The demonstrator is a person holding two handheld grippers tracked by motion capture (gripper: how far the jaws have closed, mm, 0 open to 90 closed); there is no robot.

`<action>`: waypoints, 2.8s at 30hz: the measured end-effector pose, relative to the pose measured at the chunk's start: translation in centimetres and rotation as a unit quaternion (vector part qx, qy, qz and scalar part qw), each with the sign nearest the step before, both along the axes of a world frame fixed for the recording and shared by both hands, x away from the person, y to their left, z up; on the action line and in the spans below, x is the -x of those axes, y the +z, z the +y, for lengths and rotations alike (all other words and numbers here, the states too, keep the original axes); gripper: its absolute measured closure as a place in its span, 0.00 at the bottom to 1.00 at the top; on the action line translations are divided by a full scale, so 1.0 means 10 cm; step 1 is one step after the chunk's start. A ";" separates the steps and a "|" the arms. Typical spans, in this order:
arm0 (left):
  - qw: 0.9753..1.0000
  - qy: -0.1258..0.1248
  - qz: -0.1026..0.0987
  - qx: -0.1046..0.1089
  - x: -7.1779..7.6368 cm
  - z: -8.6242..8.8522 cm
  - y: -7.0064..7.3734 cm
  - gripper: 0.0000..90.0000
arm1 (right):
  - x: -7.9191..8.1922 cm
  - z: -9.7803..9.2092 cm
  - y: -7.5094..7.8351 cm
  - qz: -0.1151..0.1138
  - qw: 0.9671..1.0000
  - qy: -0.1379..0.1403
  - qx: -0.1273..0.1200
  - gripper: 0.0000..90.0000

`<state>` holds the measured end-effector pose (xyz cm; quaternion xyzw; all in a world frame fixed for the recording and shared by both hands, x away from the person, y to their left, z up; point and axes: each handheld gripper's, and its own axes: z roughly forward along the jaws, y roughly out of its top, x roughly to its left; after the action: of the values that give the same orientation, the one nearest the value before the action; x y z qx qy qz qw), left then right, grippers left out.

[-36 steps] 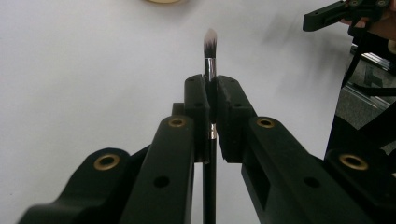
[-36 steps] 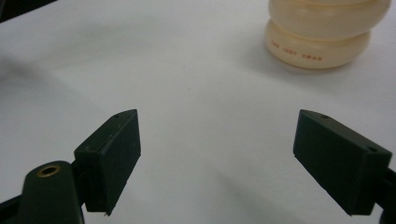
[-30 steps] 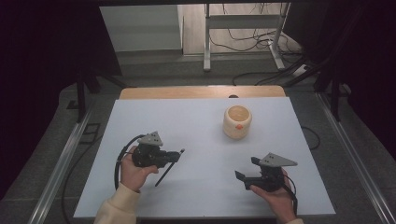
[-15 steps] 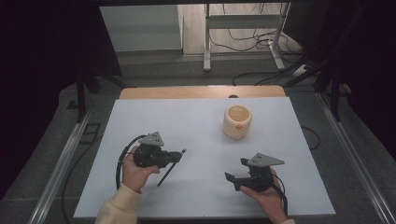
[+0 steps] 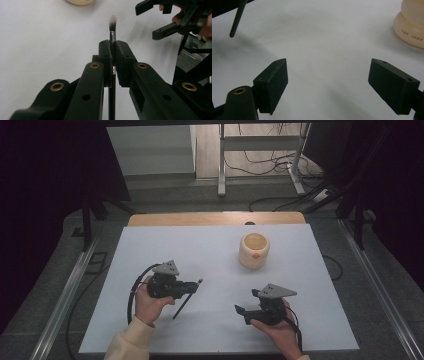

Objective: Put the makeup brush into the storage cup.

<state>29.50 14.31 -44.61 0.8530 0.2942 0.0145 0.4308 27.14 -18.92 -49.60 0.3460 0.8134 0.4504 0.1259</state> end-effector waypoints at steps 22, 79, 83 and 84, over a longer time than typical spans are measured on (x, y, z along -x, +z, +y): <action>1.000 -0.006 -0.003 -0.002 -0.08 -0.27 0.04 0.93 | 0.04 0.29 -0.01 -0.001 0.999 0.033 -0.017 0.20; 0.997 -0.069 0.022 0.013 -0.08 -0.73 0.08 0.85 | -0.09 0.60 -0.09 0.082 0.983 0.080 -0.146 0.91; 0.997 -0.074 0.026 0.011 -0.06 -0.71 0.08 0.64 | -0.09 0.57 -0.07 0.079 0.982 0.076 -0.152 0.91; 0.997 -0.076 0.024 0.013 -0.06 -0.69 0.09 0.60 | -0.10 0.56 -0.07 0.078 0.982 0.075 -0.152 0.91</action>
<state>30.11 7.46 -43.73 0.8673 0.2384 -0.0426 0.4348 28.12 -13.34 -50.29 0.3334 0.7663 0.5486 -0.0263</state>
